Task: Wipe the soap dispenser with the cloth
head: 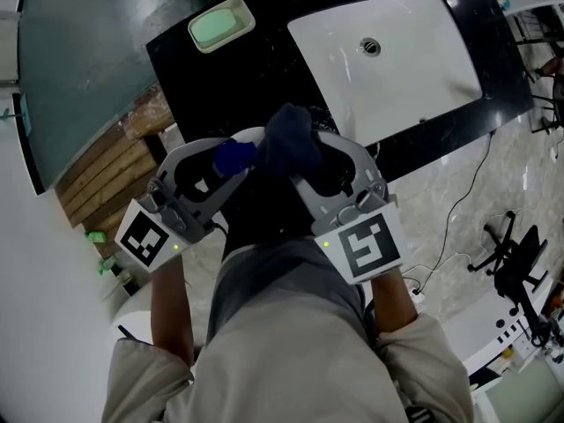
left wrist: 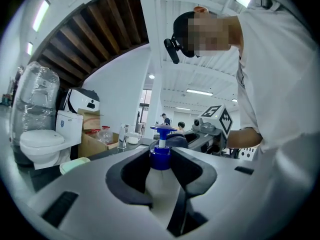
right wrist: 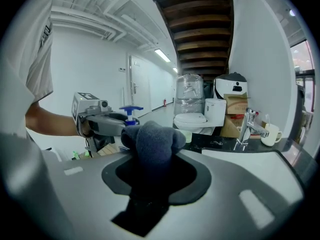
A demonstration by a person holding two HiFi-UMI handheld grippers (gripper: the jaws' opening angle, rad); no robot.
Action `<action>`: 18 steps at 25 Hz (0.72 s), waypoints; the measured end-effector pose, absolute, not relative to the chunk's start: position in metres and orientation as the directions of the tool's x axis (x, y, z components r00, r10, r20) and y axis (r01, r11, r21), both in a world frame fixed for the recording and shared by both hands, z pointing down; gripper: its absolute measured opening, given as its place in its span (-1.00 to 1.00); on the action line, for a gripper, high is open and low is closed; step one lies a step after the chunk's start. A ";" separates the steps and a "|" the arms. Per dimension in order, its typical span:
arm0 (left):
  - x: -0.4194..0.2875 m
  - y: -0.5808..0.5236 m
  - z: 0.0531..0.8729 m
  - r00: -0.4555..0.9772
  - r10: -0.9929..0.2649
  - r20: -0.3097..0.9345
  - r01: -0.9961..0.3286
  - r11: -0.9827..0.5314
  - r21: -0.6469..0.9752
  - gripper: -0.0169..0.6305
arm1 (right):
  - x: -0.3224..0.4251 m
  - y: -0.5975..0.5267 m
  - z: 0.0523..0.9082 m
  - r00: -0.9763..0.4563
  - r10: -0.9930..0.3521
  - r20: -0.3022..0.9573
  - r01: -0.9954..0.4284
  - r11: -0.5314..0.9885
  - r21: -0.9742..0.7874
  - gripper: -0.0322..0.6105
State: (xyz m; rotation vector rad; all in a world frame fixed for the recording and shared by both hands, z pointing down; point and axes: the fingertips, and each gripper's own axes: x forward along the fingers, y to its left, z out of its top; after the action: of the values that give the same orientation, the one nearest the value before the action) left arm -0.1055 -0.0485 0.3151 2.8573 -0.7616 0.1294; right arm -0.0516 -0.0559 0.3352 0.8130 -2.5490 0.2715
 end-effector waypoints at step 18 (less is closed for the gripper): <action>-0.105 -0.049 0.315 0.825 -0.552 0.120 -0.565 -0.812 0.147 -0.55 | -0.055 -0.041 0.351 -0.741 -0.467 0.482 -0.567 0.820 -0.075 -0.52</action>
State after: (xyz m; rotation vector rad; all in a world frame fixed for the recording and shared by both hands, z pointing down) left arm -0.1046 -0.0486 0.3153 2.8305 -0.8739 0.1066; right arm -0.0549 -0.0406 0.3512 0.7689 -2.5525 0.3010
